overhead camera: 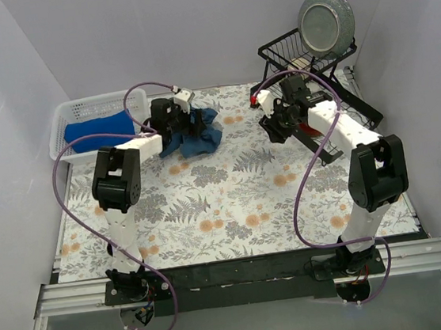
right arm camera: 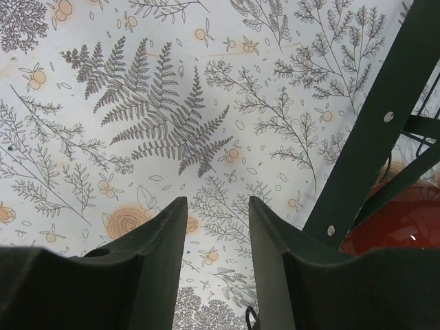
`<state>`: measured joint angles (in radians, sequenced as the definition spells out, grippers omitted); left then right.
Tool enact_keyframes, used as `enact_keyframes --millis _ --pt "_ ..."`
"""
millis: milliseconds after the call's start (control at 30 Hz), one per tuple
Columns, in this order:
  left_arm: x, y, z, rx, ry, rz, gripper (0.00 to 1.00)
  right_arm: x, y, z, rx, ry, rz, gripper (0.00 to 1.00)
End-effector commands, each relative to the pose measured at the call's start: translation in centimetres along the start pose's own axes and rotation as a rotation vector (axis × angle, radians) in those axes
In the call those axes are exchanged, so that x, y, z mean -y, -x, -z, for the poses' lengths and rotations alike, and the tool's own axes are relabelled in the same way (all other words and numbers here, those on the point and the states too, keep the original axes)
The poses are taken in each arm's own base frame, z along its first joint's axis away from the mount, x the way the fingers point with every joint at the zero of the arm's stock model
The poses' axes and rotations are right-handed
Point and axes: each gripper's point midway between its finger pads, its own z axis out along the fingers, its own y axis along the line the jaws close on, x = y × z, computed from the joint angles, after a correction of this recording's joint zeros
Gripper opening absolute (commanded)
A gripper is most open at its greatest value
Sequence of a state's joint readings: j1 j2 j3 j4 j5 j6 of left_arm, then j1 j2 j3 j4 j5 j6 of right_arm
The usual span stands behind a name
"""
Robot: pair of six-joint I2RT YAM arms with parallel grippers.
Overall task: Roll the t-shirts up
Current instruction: Pick up the T-shirt from the center of the board.
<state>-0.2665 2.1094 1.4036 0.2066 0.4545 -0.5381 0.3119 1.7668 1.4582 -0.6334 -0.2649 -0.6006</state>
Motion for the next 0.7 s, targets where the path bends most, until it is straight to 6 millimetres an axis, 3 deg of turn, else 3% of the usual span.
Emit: enact_keyframes --millis 0,67,100,200,233,300,333,433,467,533,567,667 --pt "-0.4 2.4 -3.1 0.034 0.102 -0.056 0.53 0.0 1.5 1.7 0.084 -0.019 0.03 0.49" --pt "0.9 3.0 -3.0 0.026 0.075 -0.134 0.09 -0.8 2.0 1.3 0.122 0.019 0.014 0.49" --pt "1.8 4.2 -2.4 0.033 0.068 -0.155 0.0 -0.9 2.3 1.0 0.133 0.031 0.003 0.49" --pt "3.4 6.6 -0.8 0.019 0.012 -0.14 0.0 0.0 3.4 0.8 0.172 0.012 -0.051 0.49" --pt "4.2 10.0 1.0 0.074 0.007 -0.152 0.0 0.1 4.1 1.0 0.198 0.011 -0.047 0.49" --pt "6.1 12.6 3.5 0.101 -0.05 -0.16 0.0 0.2 4.8 1.6 0.223 0.005 -0.03 0.48" --pt "7.3 15.8 6.2 0.161 -0.06 -0.181 0.0 0.1 5.3 1.9 0.24 0.008 -0.018 0.48" --pt "10.0 19.1 10.3 0.214 -0.126 -0.168 0.0 0.1 6.5 3.5 0.273 -0.006 -0.002 0.48" --pt "11.2 20.7 12.7 0.252 -0.142 -0.178 0.0 -0.1 6.6 3.9 0.274 -0.003 -0.003 0.48" --pt "13.5 21.2 15.3 0.269 -0.221 -0.184 0.0 -0.5 7.3 5.5 0.304 -0.008 0.022 0.48" --pt "14.7 21.4 17.5 0.282 -0.241 -0.188 0.0 -1.0 7.3 6.1 0.304 0.003 0.031 0.48" --pt "17.4 21.2 21.0 0.296 -0.305 -0.169 0.0 -1.9 7.9 8.5 0.335 -0.016 0.063 0.48"
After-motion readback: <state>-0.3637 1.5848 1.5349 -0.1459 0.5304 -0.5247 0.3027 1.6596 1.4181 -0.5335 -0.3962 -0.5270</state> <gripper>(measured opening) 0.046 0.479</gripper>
